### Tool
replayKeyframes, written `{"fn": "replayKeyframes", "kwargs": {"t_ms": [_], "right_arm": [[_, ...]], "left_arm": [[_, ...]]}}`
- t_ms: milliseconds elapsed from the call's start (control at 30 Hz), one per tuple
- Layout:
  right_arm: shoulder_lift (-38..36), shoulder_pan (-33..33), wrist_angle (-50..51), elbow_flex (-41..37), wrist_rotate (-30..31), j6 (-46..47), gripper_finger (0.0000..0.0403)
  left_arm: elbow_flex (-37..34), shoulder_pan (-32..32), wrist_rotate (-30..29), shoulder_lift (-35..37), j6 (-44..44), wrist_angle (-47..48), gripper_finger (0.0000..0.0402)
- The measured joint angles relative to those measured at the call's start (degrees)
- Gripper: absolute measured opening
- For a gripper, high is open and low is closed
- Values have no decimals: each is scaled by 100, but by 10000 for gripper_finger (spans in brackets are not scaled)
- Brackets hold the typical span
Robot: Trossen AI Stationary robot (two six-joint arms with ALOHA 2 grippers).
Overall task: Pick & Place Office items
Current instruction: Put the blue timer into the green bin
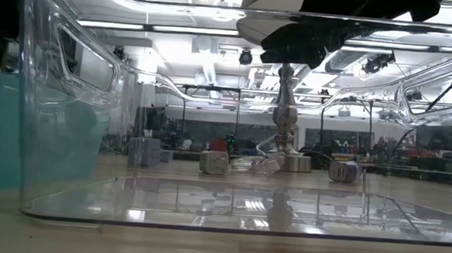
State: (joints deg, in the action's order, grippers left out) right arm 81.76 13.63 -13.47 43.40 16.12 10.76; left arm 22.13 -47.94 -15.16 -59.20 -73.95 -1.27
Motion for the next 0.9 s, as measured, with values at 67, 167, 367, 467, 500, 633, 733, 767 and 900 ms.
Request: {"fn": "replayKeyframes", "kwargs": {"t_ms": [67,167,367,467,500,633,733,767,900], "right_arm": [[0,0,0,0,0,0,185],[0,0,0,0,0,-1,185],[0,0,0,0,0,0,185],[0,0,0,-2,0,0,185],[0,0,0,-2,0,0,185],[0,0,0,-2,0,0,185],[0,0,0,-2,0,0,185],[0,0,0,-2,0,0,185],[0,0,0,-2,0,0,185]], "left_arm": [[2,0,3,-254,148,-466,71],[2,0,39,-604,330,-1064,71],[4,1,44,-1178,35,-1256,73],[5,2,35,-1393,-74,-1279,77],[13,2,35,-1443,-94,-1305,79],[15,25,27,-1512,-112,-1307,87],[8,81,35,-1518,-100,-1272,97],[7,104,47,-1519,-78,-1270,102],[7,213,180,-1519,30,-1273,121]]}}
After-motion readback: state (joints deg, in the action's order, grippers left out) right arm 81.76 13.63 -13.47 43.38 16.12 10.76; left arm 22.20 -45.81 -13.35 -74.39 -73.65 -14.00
